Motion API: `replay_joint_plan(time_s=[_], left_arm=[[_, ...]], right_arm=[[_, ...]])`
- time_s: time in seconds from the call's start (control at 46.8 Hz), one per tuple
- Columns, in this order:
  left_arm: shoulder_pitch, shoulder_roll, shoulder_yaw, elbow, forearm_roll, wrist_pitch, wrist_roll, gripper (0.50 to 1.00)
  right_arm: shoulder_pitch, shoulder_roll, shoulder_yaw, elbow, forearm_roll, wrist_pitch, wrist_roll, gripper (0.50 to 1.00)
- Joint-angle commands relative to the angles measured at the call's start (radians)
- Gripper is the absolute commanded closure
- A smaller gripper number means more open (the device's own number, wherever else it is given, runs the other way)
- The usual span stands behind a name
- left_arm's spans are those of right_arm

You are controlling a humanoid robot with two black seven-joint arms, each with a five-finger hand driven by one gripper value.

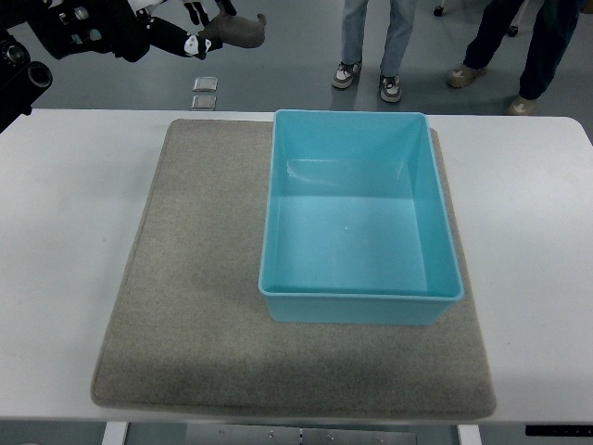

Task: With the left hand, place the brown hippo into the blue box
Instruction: 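Carry the hippo over the blue box and lower it inside, then open the left hand to release the hippo and withdraw upward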

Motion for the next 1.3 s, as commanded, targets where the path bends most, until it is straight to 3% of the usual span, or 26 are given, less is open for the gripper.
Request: replay_joint_plan(time_s=[0.0, 0.192, 0.512, 1.132, 1.153, 1.174, 1.281], left_arm=[[0.0, -0.004, 0.007, -0.05, 0.0, -0.001, -0.001, 1.0], [0.01, -0.107, 0.039, -0.099, 0.009, -0.05, 0.0, 1.0], [0.017, -0.24, 0.21, -0.096, 0.014, -0.05, 0.0, 1.0], [0.058, -0.335, 0.406, -0.056, 0.02, -0.035, 0.002, 1.0], [0.059, -0.337, 0.406, -0.056, 0.02, -0.035, 0.002, 0.992], [0.062, -0.337, 0.406, -0.056, 0.02, -0.035, 0.002, 0.954], [0.076, -0.338, 0.404, -0.056, 0.012, -0.035, 0.003, 0.718]], right_arm=[[0.0, 0.0, 0.0, 0.0, 0.0, 0.0, 0.0, 0.564], [0.0, 0.0, 0.0, 0.0, 0.0, 0.0, 0.0, 0.564], [0.0, 0.0, 0.0, 0.0, 0.0, 0.0, 0.0, 0.564], [0.0, 0.0, 0.0, 0.0, 0.0, 0.0, 0.0, 0.564], [0.0, 0.0, 0.0, 0.0, 0.0, 0.0, 0.0, 0.564], [0.0, 0.0, 0.0, 0.0, 0.0, 0.0, 0.0, 0.564], [0.0, 0.0, 0.0, 0.0, 0.0, 0.0, 0.0, 0.564]])
